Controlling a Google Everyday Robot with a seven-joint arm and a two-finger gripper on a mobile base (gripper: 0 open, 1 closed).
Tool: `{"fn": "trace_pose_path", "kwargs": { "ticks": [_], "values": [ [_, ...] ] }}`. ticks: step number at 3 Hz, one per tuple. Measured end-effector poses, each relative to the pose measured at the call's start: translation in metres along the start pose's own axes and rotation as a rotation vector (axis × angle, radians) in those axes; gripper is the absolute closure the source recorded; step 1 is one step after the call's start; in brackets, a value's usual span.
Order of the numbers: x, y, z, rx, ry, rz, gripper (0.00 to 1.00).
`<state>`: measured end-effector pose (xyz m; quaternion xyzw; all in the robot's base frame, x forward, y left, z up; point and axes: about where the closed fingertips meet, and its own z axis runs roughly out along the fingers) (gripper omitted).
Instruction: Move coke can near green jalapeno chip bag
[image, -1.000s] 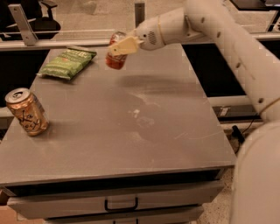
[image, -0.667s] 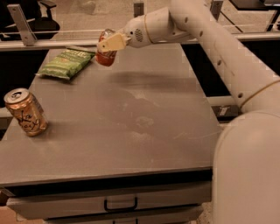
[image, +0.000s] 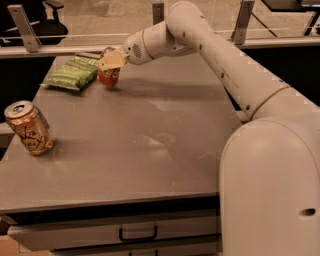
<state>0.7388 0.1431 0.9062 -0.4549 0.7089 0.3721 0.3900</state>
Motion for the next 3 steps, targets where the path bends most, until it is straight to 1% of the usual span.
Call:
{"fn": "trace_pose_path", "kwargs": {
  "ticks": [1,2,3],
  "values": [
    [0.012,-0.001,0.021,-0.001,0.035,0.03,0.59],
    [0.016,-0.001,0.036,-0.009,0.054,0.044,0.35],
    [0.015,0.003,0.046,-0.024,0.054,0.048,0.12]
  ]
}}
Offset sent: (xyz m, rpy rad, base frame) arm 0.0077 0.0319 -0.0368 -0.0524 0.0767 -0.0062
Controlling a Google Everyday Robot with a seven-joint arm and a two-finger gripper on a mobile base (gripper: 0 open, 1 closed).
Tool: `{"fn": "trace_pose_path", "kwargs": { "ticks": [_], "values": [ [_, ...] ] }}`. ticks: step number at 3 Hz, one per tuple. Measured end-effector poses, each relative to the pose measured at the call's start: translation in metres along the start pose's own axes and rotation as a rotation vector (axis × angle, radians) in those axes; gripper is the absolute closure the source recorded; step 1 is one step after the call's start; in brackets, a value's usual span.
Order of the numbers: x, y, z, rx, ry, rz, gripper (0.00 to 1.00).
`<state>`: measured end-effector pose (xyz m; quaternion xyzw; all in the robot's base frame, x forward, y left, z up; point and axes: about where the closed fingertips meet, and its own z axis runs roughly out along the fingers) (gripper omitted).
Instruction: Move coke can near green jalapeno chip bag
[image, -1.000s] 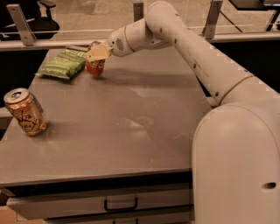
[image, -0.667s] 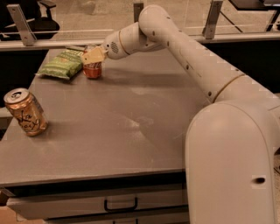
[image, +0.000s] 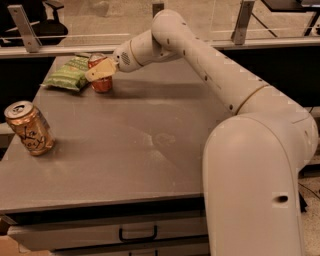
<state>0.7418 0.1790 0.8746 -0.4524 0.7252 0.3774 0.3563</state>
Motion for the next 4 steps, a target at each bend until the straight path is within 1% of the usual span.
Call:
{"fn": "trace_pose_path", "kwargs": {
  "ticks": [1,2,3,4],
  "values": [
    [-0.005,0.006,0.006,-0.021,-0.02,0.003,0.0],
    [-0.009,0.006,-0.004,-0.006,-0.062,0.008,0.0],
    [-0.005,0.002,-0.048,0.058,-0.142,-0.005,0.0],
    [0.004,-0.001,-0.124,0.16,-0.237,-0.051,0.0]
  ]
}}
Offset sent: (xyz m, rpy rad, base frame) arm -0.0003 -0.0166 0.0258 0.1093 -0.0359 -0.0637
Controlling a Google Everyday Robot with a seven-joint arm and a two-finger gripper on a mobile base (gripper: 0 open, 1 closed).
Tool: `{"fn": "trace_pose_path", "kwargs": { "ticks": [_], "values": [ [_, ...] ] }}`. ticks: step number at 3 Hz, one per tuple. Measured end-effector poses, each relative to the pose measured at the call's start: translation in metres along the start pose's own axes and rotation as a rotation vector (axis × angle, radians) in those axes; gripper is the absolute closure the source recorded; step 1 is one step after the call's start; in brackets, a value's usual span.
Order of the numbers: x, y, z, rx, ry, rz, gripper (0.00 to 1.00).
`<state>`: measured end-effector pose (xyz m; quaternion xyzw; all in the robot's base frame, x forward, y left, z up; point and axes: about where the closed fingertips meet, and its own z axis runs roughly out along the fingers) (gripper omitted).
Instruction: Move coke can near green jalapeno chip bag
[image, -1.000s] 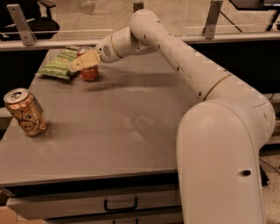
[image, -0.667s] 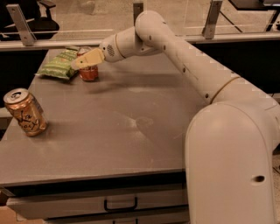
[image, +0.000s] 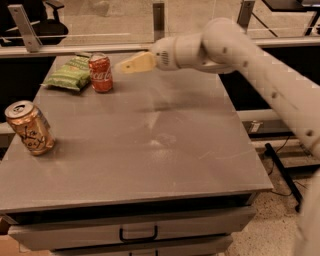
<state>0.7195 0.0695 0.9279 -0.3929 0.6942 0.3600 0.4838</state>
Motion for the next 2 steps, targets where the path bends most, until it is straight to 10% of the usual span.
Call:
{"fn": "trace_pose_path", "kwargs": {
  "ticks": [2],
  "values": [
    [-0.015,-0.033,-0.147,0.203,-0.119,-0.081,0.0]
  ]
}}
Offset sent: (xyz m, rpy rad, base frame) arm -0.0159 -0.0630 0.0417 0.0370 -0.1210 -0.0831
